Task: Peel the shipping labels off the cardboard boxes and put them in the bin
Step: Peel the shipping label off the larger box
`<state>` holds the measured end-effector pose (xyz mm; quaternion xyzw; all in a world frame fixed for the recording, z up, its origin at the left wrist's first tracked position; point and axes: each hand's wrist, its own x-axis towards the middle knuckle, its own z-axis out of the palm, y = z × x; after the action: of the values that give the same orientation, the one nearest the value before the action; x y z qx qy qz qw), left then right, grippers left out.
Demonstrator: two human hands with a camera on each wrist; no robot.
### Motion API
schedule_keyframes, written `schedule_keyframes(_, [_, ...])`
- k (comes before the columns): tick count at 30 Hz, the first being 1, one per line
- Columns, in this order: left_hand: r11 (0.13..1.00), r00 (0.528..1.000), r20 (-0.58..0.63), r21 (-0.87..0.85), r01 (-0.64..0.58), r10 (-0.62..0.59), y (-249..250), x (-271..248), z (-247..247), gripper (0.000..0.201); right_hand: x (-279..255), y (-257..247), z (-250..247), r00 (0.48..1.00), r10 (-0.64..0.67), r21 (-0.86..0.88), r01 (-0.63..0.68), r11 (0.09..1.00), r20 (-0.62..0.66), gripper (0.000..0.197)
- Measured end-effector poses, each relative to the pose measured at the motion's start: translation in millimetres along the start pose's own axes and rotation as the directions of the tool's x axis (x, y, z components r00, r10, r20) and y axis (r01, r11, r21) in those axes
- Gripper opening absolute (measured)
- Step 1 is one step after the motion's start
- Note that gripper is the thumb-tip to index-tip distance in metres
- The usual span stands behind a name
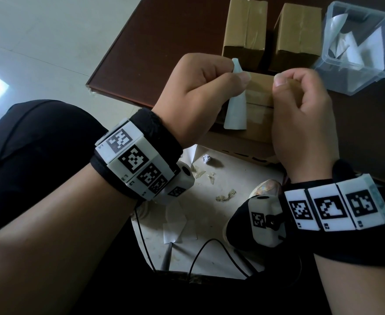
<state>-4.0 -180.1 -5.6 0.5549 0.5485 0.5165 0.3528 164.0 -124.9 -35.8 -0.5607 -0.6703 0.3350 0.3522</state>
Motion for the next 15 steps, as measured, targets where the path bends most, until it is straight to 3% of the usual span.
schedule_keyframes(6, [1.000,1.000,-0.017,-0.026,0.015,-0.016,1.2,-0.2,1.3,0.048,1.1,0.5,-0.9,1.000,0.000,0.009,0.000,1.000,0.002,0.028])
schedule_keyframes(15, [1.000,1.000,-0.013,-0.021,-0.005,0.004,1.3,-1.2,1.5,0.043,0.8,0.1,-1.8,1.000,0.008,0.011,-0.008,1.000,0.002,0.026])
